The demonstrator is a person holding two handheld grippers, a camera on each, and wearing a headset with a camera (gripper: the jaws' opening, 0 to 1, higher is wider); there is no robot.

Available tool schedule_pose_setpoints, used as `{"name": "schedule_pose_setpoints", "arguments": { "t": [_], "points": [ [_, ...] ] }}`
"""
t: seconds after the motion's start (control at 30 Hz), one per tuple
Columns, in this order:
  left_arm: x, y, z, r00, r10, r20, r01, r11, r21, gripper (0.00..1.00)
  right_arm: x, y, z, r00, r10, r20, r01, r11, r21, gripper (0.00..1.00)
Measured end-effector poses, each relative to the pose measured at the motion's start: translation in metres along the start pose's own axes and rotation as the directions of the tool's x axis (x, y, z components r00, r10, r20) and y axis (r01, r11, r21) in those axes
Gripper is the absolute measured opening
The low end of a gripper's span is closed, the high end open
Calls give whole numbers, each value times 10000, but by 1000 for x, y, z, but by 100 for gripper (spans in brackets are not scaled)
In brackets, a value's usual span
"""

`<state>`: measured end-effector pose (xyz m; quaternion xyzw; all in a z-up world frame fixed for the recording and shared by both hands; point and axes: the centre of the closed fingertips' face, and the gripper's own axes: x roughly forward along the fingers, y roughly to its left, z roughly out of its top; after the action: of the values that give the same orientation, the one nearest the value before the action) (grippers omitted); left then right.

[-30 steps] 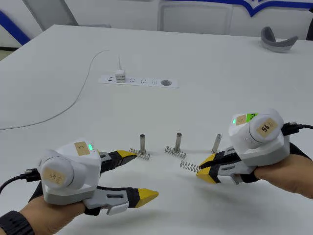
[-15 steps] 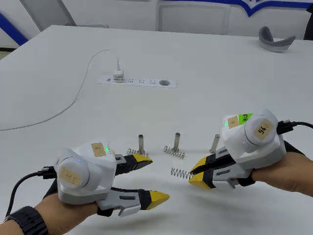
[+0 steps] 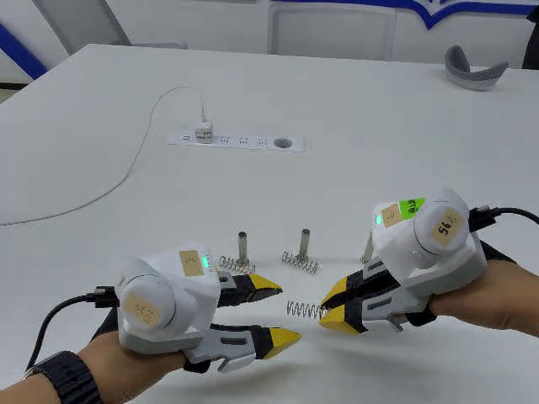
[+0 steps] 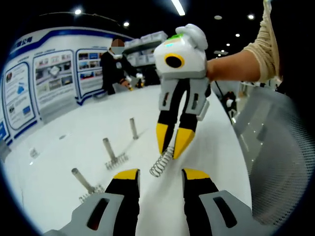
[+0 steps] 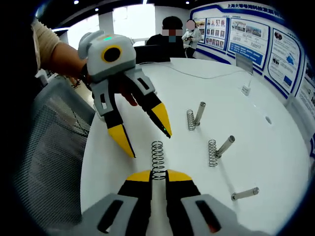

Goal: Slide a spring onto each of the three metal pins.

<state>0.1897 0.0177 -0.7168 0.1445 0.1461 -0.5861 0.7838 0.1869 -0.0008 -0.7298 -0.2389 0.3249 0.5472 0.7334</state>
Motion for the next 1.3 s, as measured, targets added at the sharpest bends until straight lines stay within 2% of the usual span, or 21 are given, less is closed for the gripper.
{"name": "schedule_pose_setpoints", "arguments": {
  "t": [0.6,1.0,1.3],
  "points": [
    [3,-3,-2,9999,-74,-129,77,9997,243,17,0,9,5,9994,332,-49,-334,9991,-272,11],
    [3,-4,-5,9994,17,-335,6,9977,676,13,-7,13,14,9987,472,193,-471,9989,-45,12],
    [4,-6,-8,9994,-28,-352,47,9984,558,12,-12,13,27,9975,516,487,-515,9987,-34,11]
  ]
}}
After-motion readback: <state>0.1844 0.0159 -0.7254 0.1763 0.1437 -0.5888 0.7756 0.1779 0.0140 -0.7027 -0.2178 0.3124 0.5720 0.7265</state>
